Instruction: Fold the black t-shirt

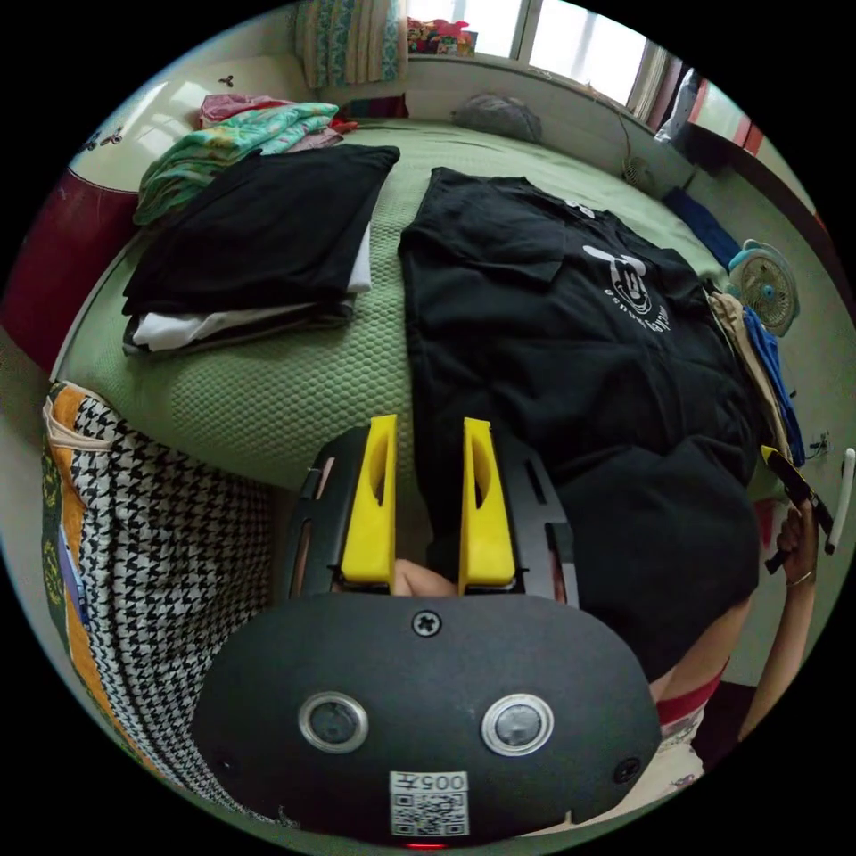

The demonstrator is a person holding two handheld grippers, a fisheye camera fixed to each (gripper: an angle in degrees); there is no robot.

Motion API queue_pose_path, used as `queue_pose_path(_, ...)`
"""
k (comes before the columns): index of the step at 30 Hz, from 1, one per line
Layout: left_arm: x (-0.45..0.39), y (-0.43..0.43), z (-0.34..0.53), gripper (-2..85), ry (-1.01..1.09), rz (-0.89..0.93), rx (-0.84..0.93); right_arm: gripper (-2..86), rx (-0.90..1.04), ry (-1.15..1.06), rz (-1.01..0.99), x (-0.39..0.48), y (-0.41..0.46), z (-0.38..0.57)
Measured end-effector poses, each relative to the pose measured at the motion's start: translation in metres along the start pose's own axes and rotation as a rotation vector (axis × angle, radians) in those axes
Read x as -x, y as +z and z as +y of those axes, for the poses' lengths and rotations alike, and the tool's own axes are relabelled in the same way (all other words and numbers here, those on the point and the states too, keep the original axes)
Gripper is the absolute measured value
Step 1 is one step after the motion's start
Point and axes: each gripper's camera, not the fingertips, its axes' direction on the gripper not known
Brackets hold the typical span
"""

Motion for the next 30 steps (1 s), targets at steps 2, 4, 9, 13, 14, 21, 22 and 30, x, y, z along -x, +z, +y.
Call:
queue_pose_path(2, 0.003, 0.0, 0.002, 12.3, 0.005, 0.012, -0.008, 7.5, 0.031, 0.028, -0.041, -0.006, 0.001, 0.001)
queue_pose_path(4, 0.008, -0.002, 0.003, 13.2, 0.002, 0.016, 0.003, 7.9, 0.043, 0.037, -0.041, -0.007, 0.002, 0.001)
queue_pose_path(9, 0.014, -0.01, 0.002, 13.2, 0.025, -0.002, 0.048, 8.1, 0.051, 0.013, -0.014, 0.002, 0.005, 0.002)
queue_pose_path(13, 0.021, -0.017, 0.0, 12.4, 0.028, 0.001, 0.075, 5.7, 0.031, -0.046, 0.019, 0.016, -0.002, 0.007)
queue_pose_path(14, 0.022, -0.018, 0.0, 12.1, 0.024, 0.003, 0.077, 3.6, 0.027, -0.075, 0.028, 0.021, -0.004, 0.009)
queue_pose_path(21, 0.033, -0.036, 0.001, 2.3, 0.022, 0.072, 0.07, -0.9, 0.012, -0.143, -0.016, 0.029, -0.025, 0.011)
queue_pose_path(22, 0.033, -0.041, 0.0, 1.8, 0.045, 0.063, 0.06, -1.0, 0.001, -0.14, -0.022, 0.029, -0.033, 0.009)
queue_pose_path(30, 0.037, -0.105, -0.04, 0.6, 0.151, 0.041, -0.107, -1.2, -0.139, -0.22, -0.014, 0.035, -0.104, -0.03)
